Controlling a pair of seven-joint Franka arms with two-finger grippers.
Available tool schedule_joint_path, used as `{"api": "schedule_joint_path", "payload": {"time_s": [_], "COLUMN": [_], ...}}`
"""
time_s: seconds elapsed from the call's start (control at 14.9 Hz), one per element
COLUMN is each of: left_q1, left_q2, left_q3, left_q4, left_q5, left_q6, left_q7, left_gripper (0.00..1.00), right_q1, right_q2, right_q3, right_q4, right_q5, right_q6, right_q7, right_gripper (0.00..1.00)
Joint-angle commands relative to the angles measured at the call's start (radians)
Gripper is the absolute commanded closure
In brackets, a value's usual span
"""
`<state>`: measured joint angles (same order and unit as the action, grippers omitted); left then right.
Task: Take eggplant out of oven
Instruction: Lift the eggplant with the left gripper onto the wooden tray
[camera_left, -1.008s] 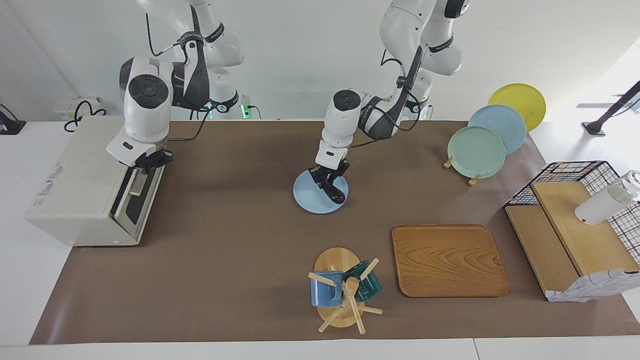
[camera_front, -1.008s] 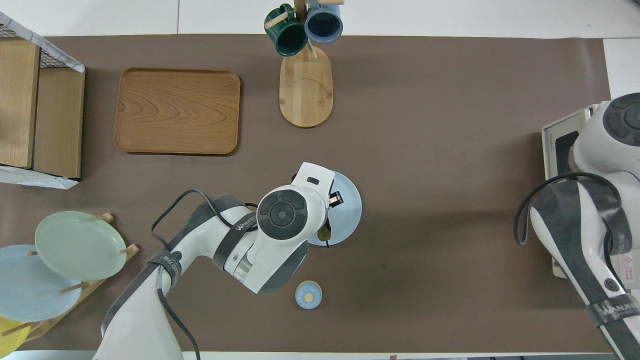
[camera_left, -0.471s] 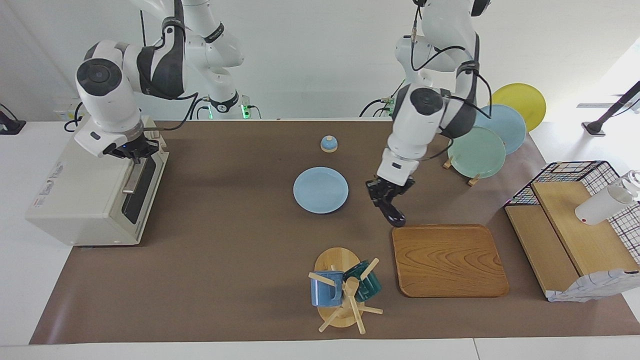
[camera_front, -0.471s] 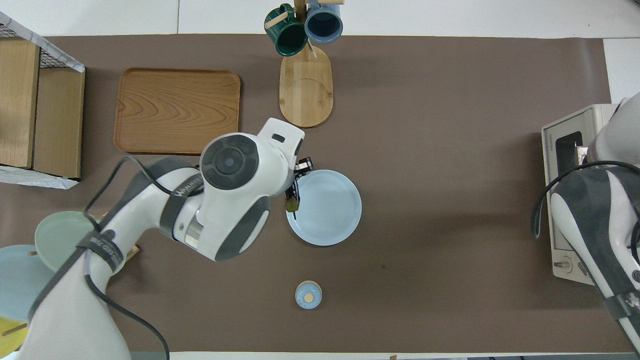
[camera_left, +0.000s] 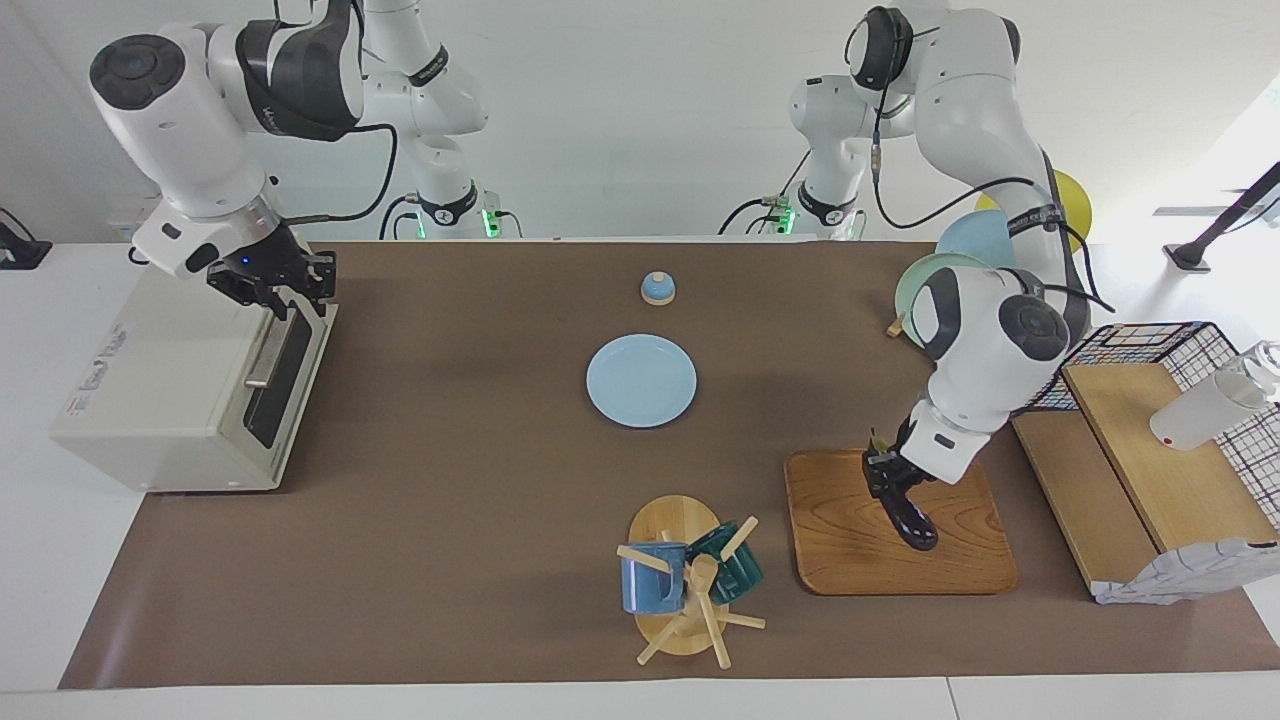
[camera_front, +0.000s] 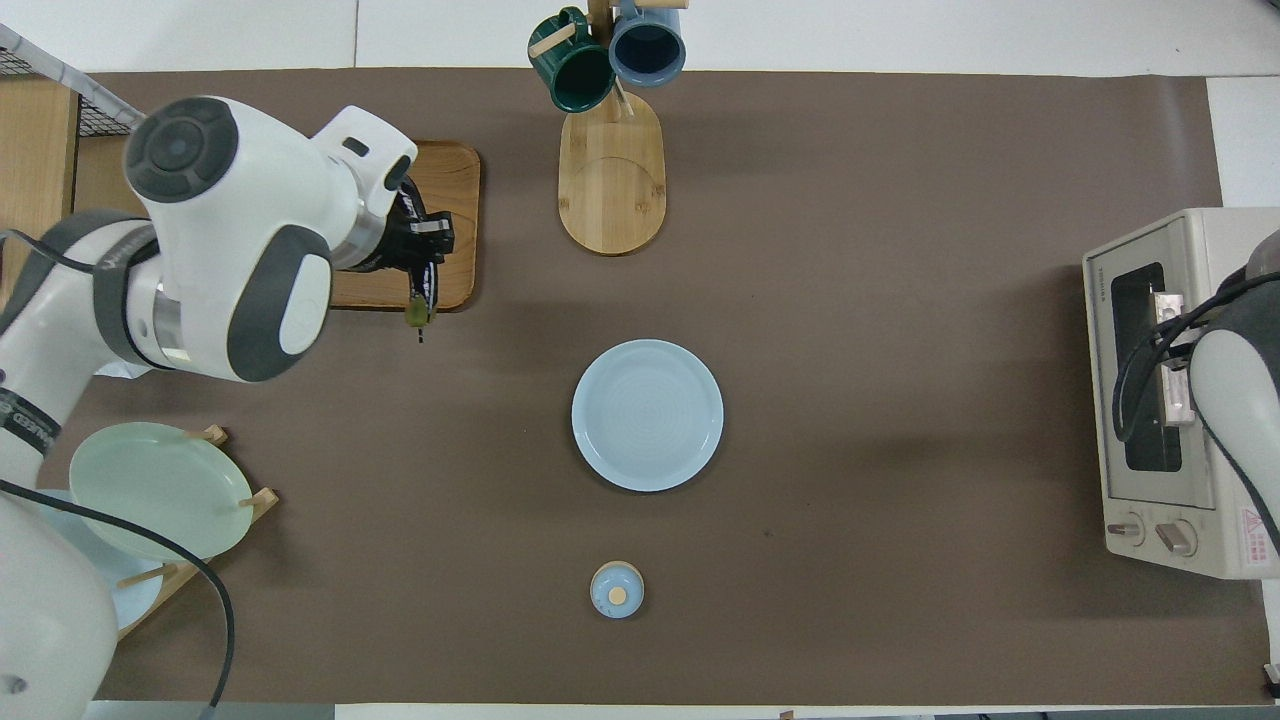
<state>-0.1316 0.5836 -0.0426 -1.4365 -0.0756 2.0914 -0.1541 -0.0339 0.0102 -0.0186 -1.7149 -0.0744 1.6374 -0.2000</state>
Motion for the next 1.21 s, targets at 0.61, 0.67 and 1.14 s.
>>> {"api": "schedule_joint_path", "payload": {"time_s": [0.61,0.67,1.14], "left_q1": [0.006,0.006,0.012], "left_q2": [0.022,0.019,-0.022], "left_q3": [-0.011,-0.010,-0.008], "left_q4": [-0.061,-0.076,-0.065], "left_q5": [-0.010,-0.010,-0.009], "left_q6": [0.094,0.105,0.049], "left_q7": [0.065,0.070,0.074], "left_gripper": [1.00,1.00,0.00], "right_q1": [0.048,0.048,0.054], "right_q2": [-0.052,-0.053,-0.084], "right_q3": [0.002,-0.001,-0.015], "right_q4": [-0.017,-0.019,-0.049], "right_q5": [0.025,0.025,0.015], "right_q6": [-0.067,-0.065,-0.033], "right_q7": [0.070,0.070,0.129], "right_gripper": [0.00,0.00,0.00]}}
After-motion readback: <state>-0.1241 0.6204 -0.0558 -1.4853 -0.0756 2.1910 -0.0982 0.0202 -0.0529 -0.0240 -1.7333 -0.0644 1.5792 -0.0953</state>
